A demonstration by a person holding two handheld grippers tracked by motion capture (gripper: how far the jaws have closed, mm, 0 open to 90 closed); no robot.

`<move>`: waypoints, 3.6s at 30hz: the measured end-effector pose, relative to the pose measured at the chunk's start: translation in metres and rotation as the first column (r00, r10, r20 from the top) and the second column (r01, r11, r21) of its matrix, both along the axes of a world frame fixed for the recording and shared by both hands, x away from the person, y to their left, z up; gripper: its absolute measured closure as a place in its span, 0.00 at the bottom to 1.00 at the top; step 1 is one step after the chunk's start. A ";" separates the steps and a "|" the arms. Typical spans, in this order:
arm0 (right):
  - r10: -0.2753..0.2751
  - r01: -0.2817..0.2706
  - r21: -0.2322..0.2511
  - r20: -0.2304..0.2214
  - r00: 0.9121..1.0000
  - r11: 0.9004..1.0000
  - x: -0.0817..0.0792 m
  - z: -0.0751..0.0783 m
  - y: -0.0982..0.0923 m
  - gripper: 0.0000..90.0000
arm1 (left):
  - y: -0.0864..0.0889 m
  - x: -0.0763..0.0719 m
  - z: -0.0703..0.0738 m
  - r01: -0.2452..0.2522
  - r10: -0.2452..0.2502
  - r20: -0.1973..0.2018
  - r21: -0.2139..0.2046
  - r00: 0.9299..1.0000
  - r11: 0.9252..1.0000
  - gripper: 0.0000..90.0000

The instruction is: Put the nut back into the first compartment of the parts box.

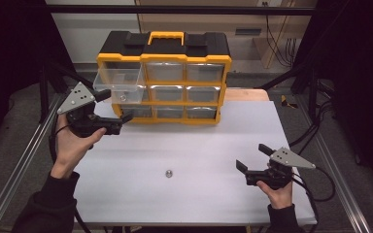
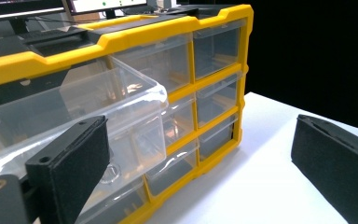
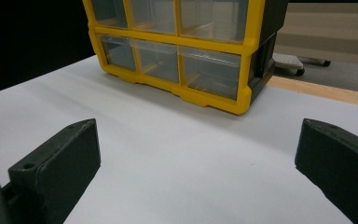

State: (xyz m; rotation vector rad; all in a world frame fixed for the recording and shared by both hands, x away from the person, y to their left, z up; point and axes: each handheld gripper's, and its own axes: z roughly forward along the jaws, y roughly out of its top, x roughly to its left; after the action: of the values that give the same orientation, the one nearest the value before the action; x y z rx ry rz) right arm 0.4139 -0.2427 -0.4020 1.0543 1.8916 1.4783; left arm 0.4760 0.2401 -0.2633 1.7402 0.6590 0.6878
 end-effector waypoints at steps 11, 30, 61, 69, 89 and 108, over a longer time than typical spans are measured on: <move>-0.001 0.001 0.000 0.000 1.000 1.000 0.000 0.000 0.000 0.01 | -0.003 -0.013 -0.023 0.030 -0.030 -0.022 -0.010 0.999 1.000 0.04; 0.003 -0.003 0.003 0.004 1.000 1.000 0.000 0.000 0.000 0.01 | -0.020 -0.022 -0.075 0.076 -0.078 -0.088 -0.020 0.993 0.997 0.05; 0.006 -0.006 0.006 0.005 1.000 1.000 -0.002 0.001 0.000 0.01 | -0.061 -0.015 -0.134 0.141 -0.117 -0.236 0.088 0.965 0.986 0.04; 0.005 -0.005 0.006 0.004 1.000 1.000 -0.001 0.000 0.001 0.01 | -0.073 -0.013 -0.150 0.166 -0.127 -0.277 0.123 0.953 0.979 0.05; 0.004 -0.005 0.007 0.004 1.000 1.000 -0.002 0.001 0.000 0.01 | -0.094 -0.010 -0.186 0.203 -0.111 -0.393 0.199 0.913 0.959 0.11; 0.009 -0.009 0.008 0.000 1.000 1.000 -0.002 0.001 0.001 0.01 | -0.104 -0.008 -0.209 0.245 -0.095 -0.482 0.258 0.871 0.934 0.40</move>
State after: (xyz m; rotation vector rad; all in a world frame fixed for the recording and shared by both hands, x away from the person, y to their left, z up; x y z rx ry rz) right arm 0.4121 -0.2419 -0.4011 1.0504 1.8940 1.4924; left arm 0.4684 0.1359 -0.4718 2.2638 0.7303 0.2503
